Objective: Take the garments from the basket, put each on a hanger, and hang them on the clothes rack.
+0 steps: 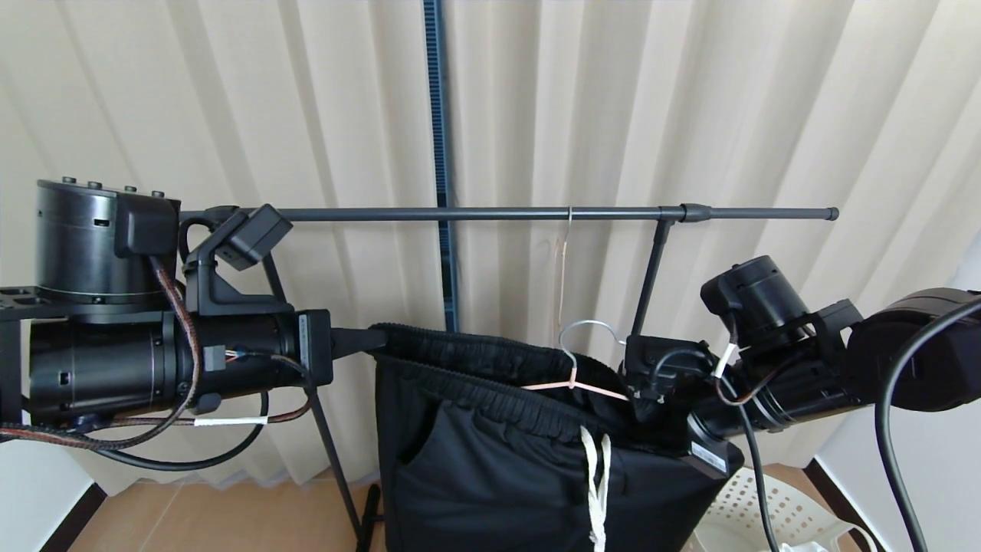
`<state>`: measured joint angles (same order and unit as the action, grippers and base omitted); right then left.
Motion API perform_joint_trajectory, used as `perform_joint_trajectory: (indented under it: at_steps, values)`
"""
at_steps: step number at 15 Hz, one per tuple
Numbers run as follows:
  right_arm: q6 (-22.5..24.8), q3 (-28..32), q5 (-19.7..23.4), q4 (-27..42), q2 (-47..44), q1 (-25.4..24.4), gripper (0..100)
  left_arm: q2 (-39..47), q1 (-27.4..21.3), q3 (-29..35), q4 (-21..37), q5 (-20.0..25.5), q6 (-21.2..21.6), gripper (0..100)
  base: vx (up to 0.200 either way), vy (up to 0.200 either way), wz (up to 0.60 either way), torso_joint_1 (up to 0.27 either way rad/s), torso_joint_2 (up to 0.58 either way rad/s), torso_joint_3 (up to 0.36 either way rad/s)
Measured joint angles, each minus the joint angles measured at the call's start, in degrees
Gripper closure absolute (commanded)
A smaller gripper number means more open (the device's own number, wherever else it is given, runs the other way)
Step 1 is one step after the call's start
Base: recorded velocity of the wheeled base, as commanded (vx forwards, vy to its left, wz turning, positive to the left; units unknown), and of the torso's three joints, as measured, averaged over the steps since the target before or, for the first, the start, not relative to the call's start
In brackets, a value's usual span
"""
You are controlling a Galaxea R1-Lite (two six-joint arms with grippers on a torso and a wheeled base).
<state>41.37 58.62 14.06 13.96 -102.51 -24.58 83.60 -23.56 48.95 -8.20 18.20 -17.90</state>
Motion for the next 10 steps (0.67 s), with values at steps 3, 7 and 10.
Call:
perform_joint_trajectory:
  at_steps: [3, 7, 10]
  values:
    - [-1.2, 1.0, 0.2, 0.0, -0.4, 0.0, 100, 0.0, -3.7, 0.3, 1.4, -1.4, 0.1, 100, 0.0, 0.0, 0.0, 0.0, 0.0, 0.0]
    - [-4.5, 2.1, 1.6, 0.0, 0.6, 0.0, 100, 0.4, -7.6, -2.1, 1.5, -2.1, 0.3, 100, 0.0, 0.0, 0.0, 0.0, 0.0, 0.0]
    - [-6.1, 2.3, 4.5, 0.0, 1.8, 0.0, 100, 0.8, -9.0, -4.3, 1.2, -2.1, 2.7, 100, 0.0, 0.0, 0.0, 0.0, 0.0, 0.0]
